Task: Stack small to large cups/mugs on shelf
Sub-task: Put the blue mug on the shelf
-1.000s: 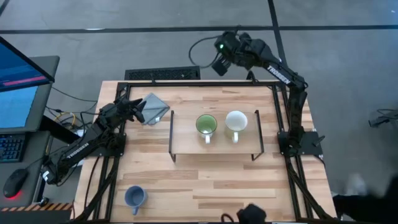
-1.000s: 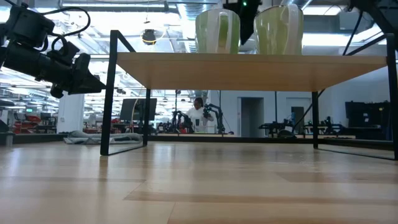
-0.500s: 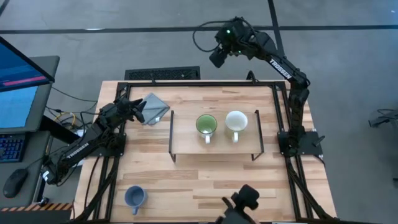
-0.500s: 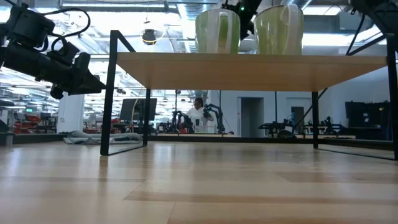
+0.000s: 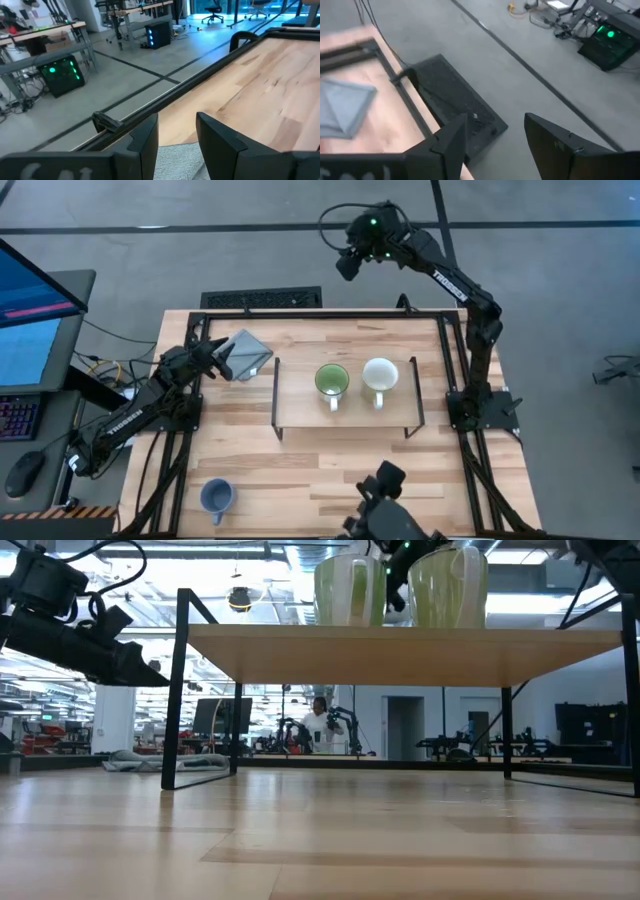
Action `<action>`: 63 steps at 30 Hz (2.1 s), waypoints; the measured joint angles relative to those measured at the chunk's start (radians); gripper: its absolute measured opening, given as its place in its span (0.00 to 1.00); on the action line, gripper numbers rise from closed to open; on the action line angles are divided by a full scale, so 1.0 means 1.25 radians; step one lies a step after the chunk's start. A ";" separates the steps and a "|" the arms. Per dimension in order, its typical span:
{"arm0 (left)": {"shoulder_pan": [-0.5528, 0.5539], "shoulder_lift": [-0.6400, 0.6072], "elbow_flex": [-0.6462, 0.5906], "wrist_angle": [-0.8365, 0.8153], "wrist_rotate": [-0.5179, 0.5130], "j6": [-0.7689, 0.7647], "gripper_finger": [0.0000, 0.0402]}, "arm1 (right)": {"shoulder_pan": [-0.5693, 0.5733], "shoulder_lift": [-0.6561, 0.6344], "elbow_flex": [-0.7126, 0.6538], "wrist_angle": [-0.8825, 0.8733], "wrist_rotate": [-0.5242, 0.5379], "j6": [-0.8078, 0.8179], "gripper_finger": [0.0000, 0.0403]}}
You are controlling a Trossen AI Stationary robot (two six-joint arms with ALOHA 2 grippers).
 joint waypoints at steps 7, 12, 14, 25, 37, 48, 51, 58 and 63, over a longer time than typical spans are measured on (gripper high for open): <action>0.000 0.000 0.000 -0.002 0.033 -0.039 0.31 | 0.027 -0.104 -0.029 -0.014 -0.037 0.055 0.55; 0.000 0.000 0.000 -0.002 0.041 -0.079 0.31 | 0.025 -0.237 -0.184 0.054 -0.054 0.057 0.55; 0.000 0.000 0.000 -0.002 0.041 -0.082 0.31 | 0.018 -0.300 -0.288 0.120 -0.071 0.054 0.55; 0.000 0.000 -0.001 0.007 0.042 -0.094 0.31 | -0.001 -0.671 -0.832 0.404 -0.140 0.039 0.55; 0.000 0.000 -0.001 -0.003 0.047 -0.216 0.31 | 0.008 -0.973 -1.101 0.549 -0.129 0.035 0.55; 0.000 0.000 -0.001 0.026 0.190 -0.226 0.31 | -0.012 -1.065 -1.257 0.567 -0.129 -0.009 0.55; 0.000 0.000 -0.001 0.032 0.238 -0.229 0.31 | -0.026 -1.092 -1.291 0.598 -0.130 -0.012 0.55; 0.000 0.000 0.029 0.076 0.353 -0.229 0.31 | -0.105 -1.176 -1.312 0.577 -0.129 0.002 0.55; -0.002 -0.001 0.100 0.038 0.445 -0.190 0.31 | -0.136 -1.215 -1.312 0.536 -0.129 0.015 0.55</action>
